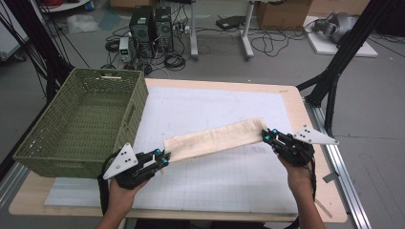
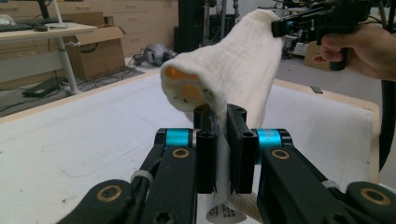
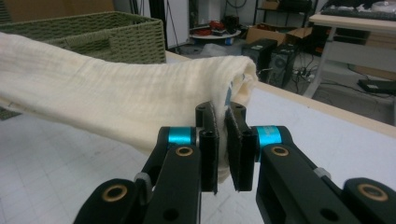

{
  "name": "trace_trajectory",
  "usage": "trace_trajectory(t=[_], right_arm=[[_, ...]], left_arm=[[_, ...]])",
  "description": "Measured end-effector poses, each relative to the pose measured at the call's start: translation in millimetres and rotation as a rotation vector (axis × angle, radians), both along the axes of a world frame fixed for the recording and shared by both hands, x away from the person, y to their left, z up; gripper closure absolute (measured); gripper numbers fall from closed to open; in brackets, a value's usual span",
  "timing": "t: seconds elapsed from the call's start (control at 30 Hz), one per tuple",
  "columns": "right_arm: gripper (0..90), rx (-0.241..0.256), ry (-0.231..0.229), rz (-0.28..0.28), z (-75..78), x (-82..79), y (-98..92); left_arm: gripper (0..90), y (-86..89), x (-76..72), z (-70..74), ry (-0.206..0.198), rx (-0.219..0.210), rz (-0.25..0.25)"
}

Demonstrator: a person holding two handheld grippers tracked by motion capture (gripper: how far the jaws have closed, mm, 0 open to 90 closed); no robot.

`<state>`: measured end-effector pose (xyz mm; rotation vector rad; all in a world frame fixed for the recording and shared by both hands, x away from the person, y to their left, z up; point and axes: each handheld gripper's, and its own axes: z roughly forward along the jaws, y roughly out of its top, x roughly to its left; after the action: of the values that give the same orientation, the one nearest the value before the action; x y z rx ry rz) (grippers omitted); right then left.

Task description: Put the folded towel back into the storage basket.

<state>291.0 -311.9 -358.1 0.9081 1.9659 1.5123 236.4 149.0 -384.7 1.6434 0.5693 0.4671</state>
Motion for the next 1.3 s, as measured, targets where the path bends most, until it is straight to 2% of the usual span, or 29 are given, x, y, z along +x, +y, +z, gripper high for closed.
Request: trace_trajectory(t=[0.43,0.93,1.3], right_arm=[[83.8,-0.017,-0.011,0.037,13.9,32.8,29.9],[83.9,-0.033,-0.005,0.075,24.7,67.1,74.5],[83.8,-0.052,-0.021,0.115,37.4,91.8,112.2]], left_arm=[[83.0,15.9,-14.8,9.7,-0.009,0.001,0.032],[83.0,37.6,-27.5,17.7,-0.025,-0.006,0.092],[83.0,56.4,-35.2,23.8,-0.031,-0.009,0.128]])
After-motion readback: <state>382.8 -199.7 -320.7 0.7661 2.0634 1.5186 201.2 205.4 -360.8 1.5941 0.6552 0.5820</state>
